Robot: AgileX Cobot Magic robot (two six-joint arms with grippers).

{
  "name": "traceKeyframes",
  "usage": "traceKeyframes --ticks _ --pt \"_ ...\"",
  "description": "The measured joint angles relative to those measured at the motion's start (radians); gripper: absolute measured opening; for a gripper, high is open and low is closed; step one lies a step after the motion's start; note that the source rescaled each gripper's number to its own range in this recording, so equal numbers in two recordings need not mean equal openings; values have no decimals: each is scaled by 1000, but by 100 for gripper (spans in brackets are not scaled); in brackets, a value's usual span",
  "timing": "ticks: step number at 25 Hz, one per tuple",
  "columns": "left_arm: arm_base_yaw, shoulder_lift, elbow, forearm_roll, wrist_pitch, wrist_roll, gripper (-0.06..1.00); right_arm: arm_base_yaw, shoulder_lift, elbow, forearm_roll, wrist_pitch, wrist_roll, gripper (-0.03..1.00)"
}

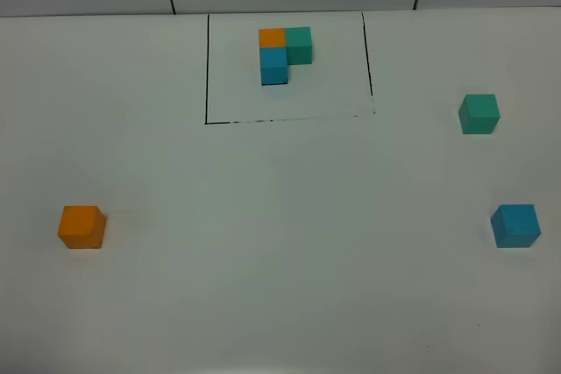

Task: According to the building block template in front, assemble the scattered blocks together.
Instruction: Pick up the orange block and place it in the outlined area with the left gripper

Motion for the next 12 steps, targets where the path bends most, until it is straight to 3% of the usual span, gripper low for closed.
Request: traceKeyframes --ticks 12 --pt "0 0 0 0 0 0 69 0 0 0 1 0 0 76"
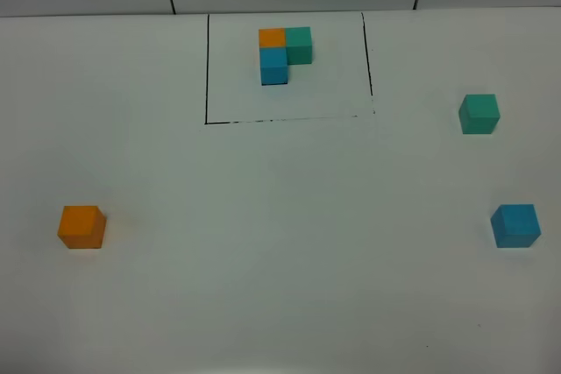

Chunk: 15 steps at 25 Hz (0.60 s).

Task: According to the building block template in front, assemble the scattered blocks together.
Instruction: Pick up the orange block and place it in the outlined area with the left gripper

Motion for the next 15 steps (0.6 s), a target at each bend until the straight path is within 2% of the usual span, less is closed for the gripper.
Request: traceKeyframes --ticks 15 --pt "0 0 0 0 0 0 69 0 0 0 0 0 0 76"
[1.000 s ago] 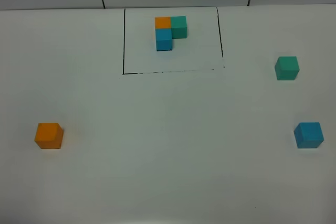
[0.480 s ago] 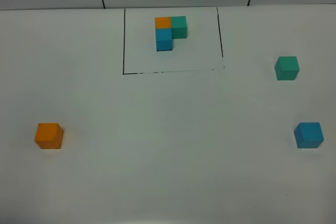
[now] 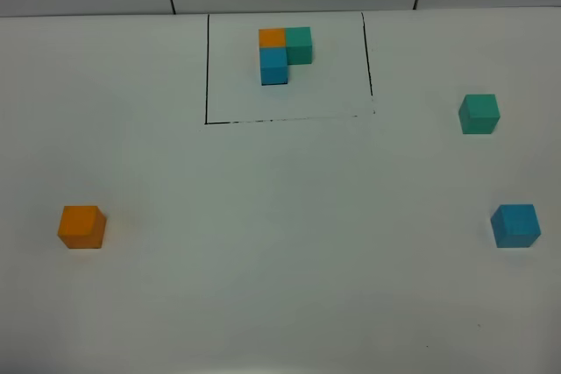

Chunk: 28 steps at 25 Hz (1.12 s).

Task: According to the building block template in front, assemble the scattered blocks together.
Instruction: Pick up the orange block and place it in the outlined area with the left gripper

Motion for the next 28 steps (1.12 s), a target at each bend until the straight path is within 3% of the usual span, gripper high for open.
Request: traceKeyframes --ticks 8,16,23,28 --pt "0 0 0 0 -5 0 69 0 0 0 0 0 0 75" --pt "0 87 -21 1 -143 6 69 0 0 0 0 0 1 74" --pt "0 452 -40 1 -298 6 69 0 0 0 6 0 1 73" --pt "0 790 -122 -1 -287 6 69 0 0 0 6 0 1 73"
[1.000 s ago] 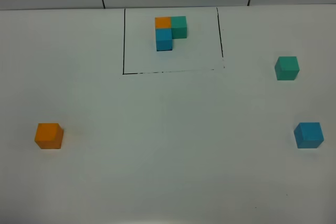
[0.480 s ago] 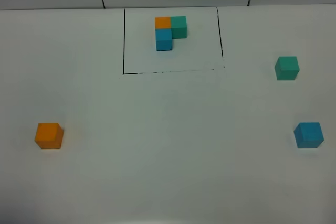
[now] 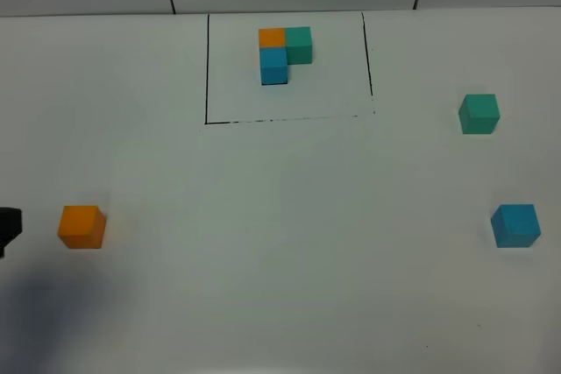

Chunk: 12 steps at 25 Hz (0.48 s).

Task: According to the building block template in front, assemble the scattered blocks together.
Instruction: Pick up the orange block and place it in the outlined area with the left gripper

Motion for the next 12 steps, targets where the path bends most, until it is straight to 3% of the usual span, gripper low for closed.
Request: traceKeyframes --ticks 12 --pt "0 566 -194 32 62 -8 69 0 0 0 1 0 1 73"
